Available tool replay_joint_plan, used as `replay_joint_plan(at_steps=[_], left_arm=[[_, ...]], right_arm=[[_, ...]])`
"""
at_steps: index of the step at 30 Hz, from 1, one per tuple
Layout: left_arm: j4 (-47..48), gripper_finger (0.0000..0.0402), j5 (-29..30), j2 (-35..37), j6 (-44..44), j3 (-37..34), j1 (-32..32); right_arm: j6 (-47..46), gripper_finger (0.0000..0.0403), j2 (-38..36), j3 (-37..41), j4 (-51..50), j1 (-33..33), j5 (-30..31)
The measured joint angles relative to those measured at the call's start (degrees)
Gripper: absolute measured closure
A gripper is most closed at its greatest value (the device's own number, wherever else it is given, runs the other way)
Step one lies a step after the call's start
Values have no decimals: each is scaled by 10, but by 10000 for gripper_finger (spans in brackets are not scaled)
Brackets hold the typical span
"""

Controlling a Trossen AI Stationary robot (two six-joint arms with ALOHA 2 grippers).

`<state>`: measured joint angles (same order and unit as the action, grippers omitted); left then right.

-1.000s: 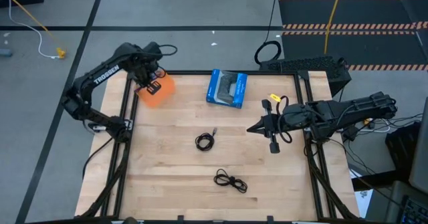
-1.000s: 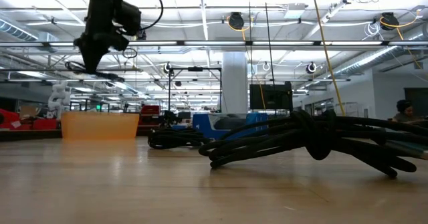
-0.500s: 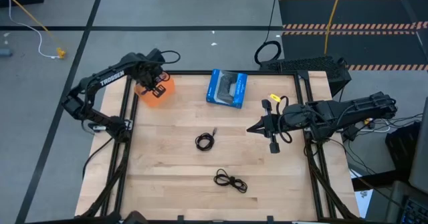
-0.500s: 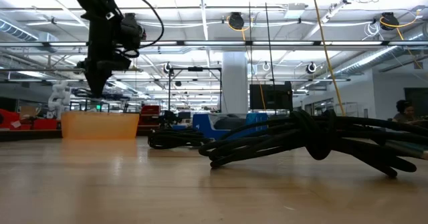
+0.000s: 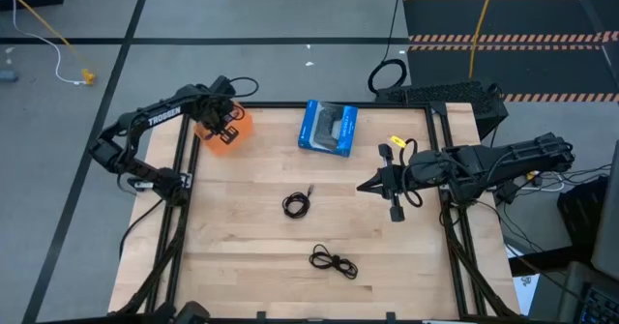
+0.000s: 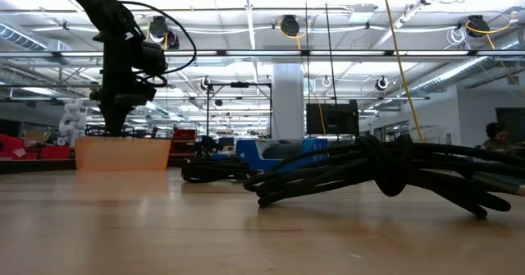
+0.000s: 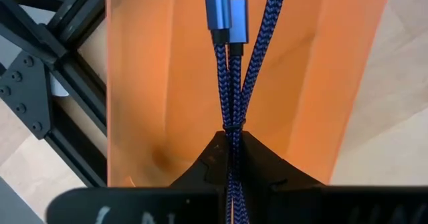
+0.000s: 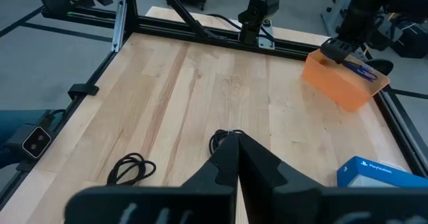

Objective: Pick and place USB-C Cables
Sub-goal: Put the blue charger cable into the orange bin

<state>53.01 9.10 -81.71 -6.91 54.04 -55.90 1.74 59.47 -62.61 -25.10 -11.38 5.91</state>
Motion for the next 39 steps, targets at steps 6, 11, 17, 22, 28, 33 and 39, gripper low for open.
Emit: replay_joint_plan(at_steps=[6, 11, 17, 22, 28, 33, 39], left_arm=[[-7, 385, 0, 0, -1, -1, -9], [-13, 385, 0, -7, -4, -1, -14], [-21, 385, 0, -23, -11, -1, -23], [-39, 385, -1, -36, -20, -1, -27], [-40, 385, -1, -56, -32, -1, -27], [-51, 384, -1, -77, -34, -1, -26], [-57, 372, -1, -99, -32, -1, -26]], right_arm=[[0, 403, 0, 0, 0, 0, 0], [0, 403, 0, 0, 0, 0, 0], [0, 403, 0, 0, 0, 0, 0], [3, 403, 0, 0, 0, 0, 0], [6, 403, 0, 0, 0, 0, 0], [5, 403, 0, 0, 0, 0, 0], [5, 403, 0, 0, -1, 0, -1]])
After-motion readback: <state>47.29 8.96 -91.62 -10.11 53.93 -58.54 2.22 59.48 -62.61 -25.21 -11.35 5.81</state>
